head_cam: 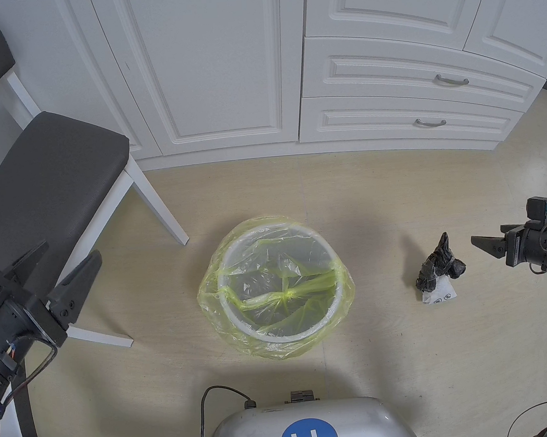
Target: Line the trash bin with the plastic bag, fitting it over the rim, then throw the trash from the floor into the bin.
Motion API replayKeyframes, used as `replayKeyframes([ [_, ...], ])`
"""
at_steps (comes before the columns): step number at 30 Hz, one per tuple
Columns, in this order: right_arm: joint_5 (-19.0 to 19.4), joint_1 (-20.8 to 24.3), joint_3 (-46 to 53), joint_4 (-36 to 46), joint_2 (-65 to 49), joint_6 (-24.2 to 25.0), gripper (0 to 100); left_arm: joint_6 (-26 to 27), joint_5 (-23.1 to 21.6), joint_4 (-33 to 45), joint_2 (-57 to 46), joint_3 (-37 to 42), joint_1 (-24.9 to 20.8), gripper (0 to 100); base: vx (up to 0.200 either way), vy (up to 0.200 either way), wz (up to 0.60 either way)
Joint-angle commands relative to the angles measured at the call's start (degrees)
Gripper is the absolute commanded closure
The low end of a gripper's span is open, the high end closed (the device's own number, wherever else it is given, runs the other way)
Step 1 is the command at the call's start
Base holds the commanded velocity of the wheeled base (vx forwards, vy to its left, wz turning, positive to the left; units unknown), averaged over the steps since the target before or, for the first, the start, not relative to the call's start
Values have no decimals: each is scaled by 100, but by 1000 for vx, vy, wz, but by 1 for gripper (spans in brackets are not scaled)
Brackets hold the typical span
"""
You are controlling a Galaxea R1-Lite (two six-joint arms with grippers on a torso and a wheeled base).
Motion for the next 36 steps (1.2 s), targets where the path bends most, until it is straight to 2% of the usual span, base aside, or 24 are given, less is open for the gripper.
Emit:
replayKeyframes([
  [1, -1098, 333, -1519, 2322, -56, 451, 0, 188, 26, 24, -152, -183, 1054, 0, 0, 0, 0],
  [6, -1520, 359, -1694, 2313, 472, 460, 0, 390, 34, 33, -64, -315, 1617, 0, 0, 0, 0],
  [10, -1520, 350, -1765, 2287, 814, 460, 0, 460, 8, 15, -37, -350, 1863, 0, 0, 0, 0],
  [14, -1520, 315, -1791, 2129, 1131, 469, 0, 478, -10, 15, -29, -359, 1880, 0, 0, 0, 0],
  [30, -1458, -37, -2064, 186, 3513, 478, 0, 495, -36, -55, 95, -359, 1880, 0, 0, 0, 0],
  [36, -1274, -195, -2424, -587, 4602, 574, 0, 486, -185, -55, 95, -403, 1889, 0, 0, 0, 0],
])
